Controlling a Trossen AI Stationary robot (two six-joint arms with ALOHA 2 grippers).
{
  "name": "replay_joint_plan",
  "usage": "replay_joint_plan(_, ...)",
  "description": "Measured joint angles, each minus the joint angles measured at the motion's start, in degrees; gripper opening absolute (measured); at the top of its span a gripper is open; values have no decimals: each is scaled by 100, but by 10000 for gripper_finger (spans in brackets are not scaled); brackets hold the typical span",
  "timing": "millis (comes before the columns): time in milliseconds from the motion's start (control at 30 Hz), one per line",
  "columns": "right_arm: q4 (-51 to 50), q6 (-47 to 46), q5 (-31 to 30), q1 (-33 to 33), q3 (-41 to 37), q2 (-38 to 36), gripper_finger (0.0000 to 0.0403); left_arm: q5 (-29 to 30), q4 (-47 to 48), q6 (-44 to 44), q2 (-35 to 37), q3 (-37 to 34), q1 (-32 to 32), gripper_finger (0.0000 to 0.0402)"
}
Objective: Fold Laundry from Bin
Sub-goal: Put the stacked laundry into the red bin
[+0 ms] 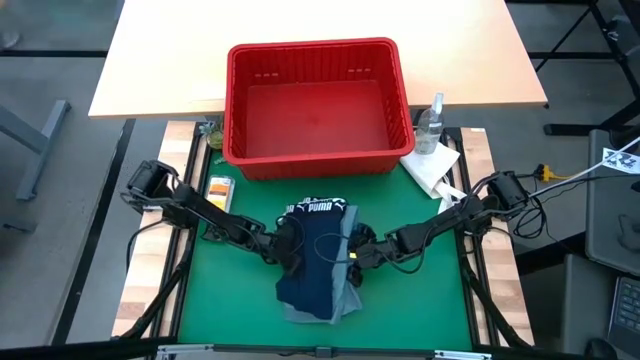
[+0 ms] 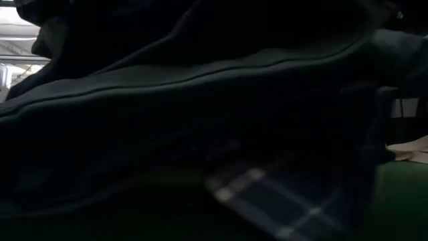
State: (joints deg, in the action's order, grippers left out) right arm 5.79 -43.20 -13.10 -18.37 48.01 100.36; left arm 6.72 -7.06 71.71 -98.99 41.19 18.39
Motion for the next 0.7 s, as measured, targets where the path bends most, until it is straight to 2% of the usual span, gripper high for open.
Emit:
replay_joint_plan(167, -20, 0, -16, -2, -2, 0, 9, 112, -682, -23, -201, -9, 0, 168)
replay_joint_plan(433, -28, 1, -44, -2, -4, 0, 9, 362, -1175, -31, -341, -13, -10, 165)
replay_joint_plan(567, -48, 2, -88, -2, -9, 0, 9, 485, -1847, -327, -552, -15, -29, 150)
replay_joint_plan(700, -60, 4, -88, -4, -11, 0, 9, 507, -1925, -504, -611, 48, -33, 120)
